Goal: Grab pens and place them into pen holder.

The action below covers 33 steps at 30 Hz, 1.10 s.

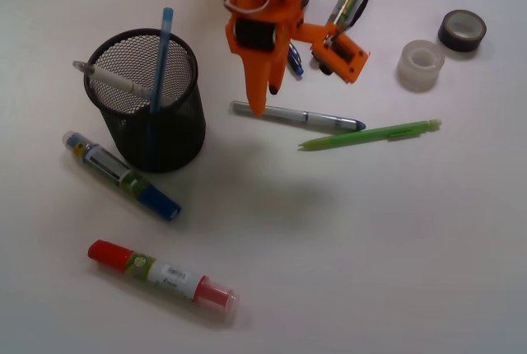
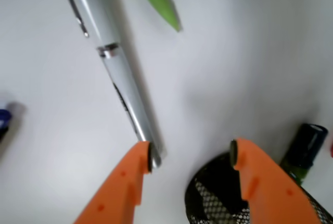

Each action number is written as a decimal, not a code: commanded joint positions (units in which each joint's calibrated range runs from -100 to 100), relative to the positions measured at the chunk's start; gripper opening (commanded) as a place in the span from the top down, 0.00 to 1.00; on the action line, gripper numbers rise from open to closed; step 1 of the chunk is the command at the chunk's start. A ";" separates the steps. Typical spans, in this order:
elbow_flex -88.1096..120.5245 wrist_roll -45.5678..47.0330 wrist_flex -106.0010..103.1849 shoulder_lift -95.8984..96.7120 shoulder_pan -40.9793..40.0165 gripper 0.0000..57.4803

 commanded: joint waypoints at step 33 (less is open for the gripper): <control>-12.69 -4.74 0.25 -8.15 -3.10 0.99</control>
